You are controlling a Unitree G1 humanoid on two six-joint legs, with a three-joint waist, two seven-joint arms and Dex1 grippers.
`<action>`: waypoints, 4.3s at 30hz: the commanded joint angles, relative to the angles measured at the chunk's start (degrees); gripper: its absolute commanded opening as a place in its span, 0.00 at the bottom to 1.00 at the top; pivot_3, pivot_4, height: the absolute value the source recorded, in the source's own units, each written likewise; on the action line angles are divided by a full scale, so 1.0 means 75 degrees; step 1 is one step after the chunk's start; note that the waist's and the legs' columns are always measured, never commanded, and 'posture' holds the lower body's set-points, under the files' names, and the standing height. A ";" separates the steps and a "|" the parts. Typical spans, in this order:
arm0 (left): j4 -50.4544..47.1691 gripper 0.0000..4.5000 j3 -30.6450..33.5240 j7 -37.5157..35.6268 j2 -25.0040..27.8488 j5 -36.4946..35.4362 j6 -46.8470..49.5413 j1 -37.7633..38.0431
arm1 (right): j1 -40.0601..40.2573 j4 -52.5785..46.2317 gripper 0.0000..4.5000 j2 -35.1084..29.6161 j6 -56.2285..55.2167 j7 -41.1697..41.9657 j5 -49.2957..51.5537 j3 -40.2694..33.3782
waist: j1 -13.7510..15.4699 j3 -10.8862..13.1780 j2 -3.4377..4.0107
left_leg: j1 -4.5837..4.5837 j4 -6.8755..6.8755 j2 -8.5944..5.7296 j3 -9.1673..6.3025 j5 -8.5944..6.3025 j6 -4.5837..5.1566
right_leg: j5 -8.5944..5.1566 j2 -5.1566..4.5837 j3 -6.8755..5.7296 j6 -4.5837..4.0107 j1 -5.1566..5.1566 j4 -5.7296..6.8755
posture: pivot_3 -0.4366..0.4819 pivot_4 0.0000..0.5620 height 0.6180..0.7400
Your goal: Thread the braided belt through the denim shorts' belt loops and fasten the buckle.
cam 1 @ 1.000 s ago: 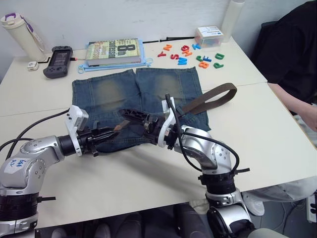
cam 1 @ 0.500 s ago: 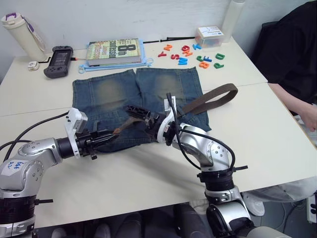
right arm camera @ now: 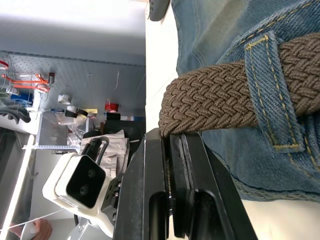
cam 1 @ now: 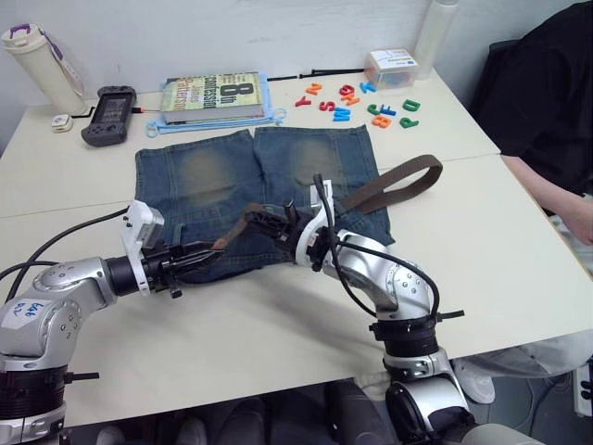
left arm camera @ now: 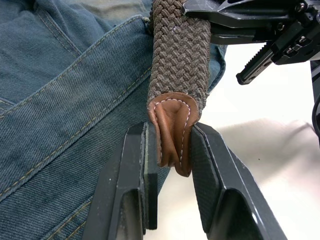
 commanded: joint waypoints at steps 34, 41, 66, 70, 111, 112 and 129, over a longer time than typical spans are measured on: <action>0.4174 0.71 -0.0868 -0.0559 0.0833 0.4522 -0.7715 0.0947 | 0.0499 -0.1128 0.00 0.0107 -0.0461 -0.0214 -0.0387 -0.0603 | 0.0195 -0.0001 0.0001 | 0.0004 -0.0001 0.0009 0.0004 -0.0001 0.0000 | 0.0013 -0.0003 -0.0025 -0.0023 -0.0001 -0.0002 | 0.48 0.27 1.00; 0.3895 0.05 -0.1082 -0.0362 0.0500 0.4410 -0.7842 0.0886 | 0.0564 -0.1293 0.00 0.0078 -0.0502 -0.0335 -0.0357 -0.0699 | 0.0208 -0.0004 0.0009 | 0.0014 0.0002 0.0006 0.0004 0.0002 -0.0001 | 0.0013 -0.0005 -0.0024 -0.0023 0.0000 0.0009 | 0.48 0.27 1.00; 0.0164 0.00 -0.2702 0.1105 -0.2521 0.3905 -0.3913 0.0118 | 0.0141 -0.0778 0.00 -0.1930 -0.0316 0.0051 0.0112 -0.1831 | 0.0397 0.0000 0.0014 | -0.0009 0.0080 -0.0025 0.0005 -0.0012 0.0040 | 0.0021 -0.0002 -0.0029 -0.0010 0.0018 0.0007 | 0.48 0.27 1.00; -0.0359 0.31 -0.2402 0.1274 -0.2477 0.3701 -0.3569 0.0380 | 0.0119 -0.0725 0.00 -0.1972 -0.0133 0.0268 0.0216 -0.1758 | 0.0400 0.0000 0.0015 | -0.0010 0.0080 -0.0025 0.0005 -0.0011 0.0040 | 0.0021 0.0000 -0.0029 -0.0010 0.0018 0.0005 | 0.48 0.27 1.00; -0.1647 0.69 0.0276 0.1854 -0.1671 0.0625 -0.0970 0.1672 | 0.0460 0.1221 0.00 -0.0309 0.0276 0.2785 -0.3022 -0.1446 | 0.0358 0.0003 0.0020 | -0.0009 0.0077 -0.0013 0.0006 -0.0013 0.0031 | 0.0021 0.0005 -0.0026 -0.0012 0.0014 -0.0001 | 0.48 0.27 1.00; -0.1645 0.69 0.0268 0.1862 -0.1674 0.0623 -0.0965 0.1664 | 0.0427 0.1275 0.00 -0.0261 0.0275 0.2820 -0.3096 -0.1454 | 0.0355 0.0003 0.0020 | -0.0009 0.0077 -0.0014 0.0006 -0.0013 0.0030 | 0.0022 0.0005 -0.0026 -0.0012 0.0015 -0.0001 | 0.48 0.27 1.00; -0.0620 0.69 0.0755 0.2695 -0.2038 -0.0891 0.0993 0.0616 | 0.0155 0.1341 0.00 0.0609 0.0864 0.3131 -0.4235 -0.1059 | 0.0133 0.0001 0.0018 | -0.0005 0.0075 -0.0001 0.0005 -0.0018 0.0016 | 0.0022 0.0012 -0.0012 -0.0014 0.0002 0.0008 | 0.48 0.27 1.00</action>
